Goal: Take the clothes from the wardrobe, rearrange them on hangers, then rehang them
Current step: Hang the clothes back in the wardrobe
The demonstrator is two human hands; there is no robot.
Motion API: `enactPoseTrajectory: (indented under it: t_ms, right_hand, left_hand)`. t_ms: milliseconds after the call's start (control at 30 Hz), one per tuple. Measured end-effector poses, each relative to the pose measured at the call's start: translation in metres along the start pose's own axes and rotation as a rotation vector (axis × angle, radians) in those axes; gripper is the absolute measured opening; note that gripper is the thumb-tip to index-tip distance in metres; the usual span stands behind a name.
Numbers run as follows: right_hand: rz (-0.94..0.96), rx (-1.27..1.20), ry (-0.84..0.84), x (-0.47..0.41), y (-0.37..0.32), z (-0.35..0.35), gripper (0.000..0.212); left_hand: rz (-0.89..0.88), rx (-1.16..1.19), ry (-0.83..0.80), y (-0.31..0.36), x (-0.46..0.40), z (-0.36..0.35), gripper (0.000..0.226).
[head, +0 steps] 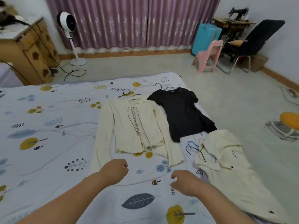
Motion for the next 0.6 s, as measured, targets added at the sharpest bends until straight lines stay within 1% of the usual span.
enactPoseTrajectory:
  t_ms: [133, 233, 367, 500, 600]
  right_hand:
    - [0.013, 0.031, 0.018, -0.09, -0.011, 0.031, 0.033]
    - [0.028, 0.034, 0.022, -0.164, -0.018, 0.046, 0.033]
    - [0.081, 0.114, 0.043, -0.252, -0.029, 0.055, 0.034]
    - [0.136, 0.185, 0.095, -0.328, -0.038, 0.065, 0.034]
    - [0.186, 0.197, 0.185, -0.375, -0.047, 0.085, 0.036]
  left_hand:
    - [0.05, 0.006, 0.056, -0.026, -0.077, -0.007, 0.035]
    - [0.098, -0.006, 0.122, -0.049, -0.144, -0.012, 0.038]
    - [0.154, -0.066, 0.217, -0.077, -0.232, -0.014, 0.046]
    - [0.24, -0.1, 0.29, -0.111, -0.316, -0.009, 0.054]
    - [0.286, -0.118, 0.337, -0.14, -0.374, -0.008, 0.056]
Point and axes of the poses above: each hand's wrist, its own x-axis away from the middle knuckle, its own z-axis out of the back of the hand, y = z × x, the point moved 7 cm from there along -x, towards the middle knuckle, and after that the axes turned 6 degrees about -z, right-handed, at the moved point
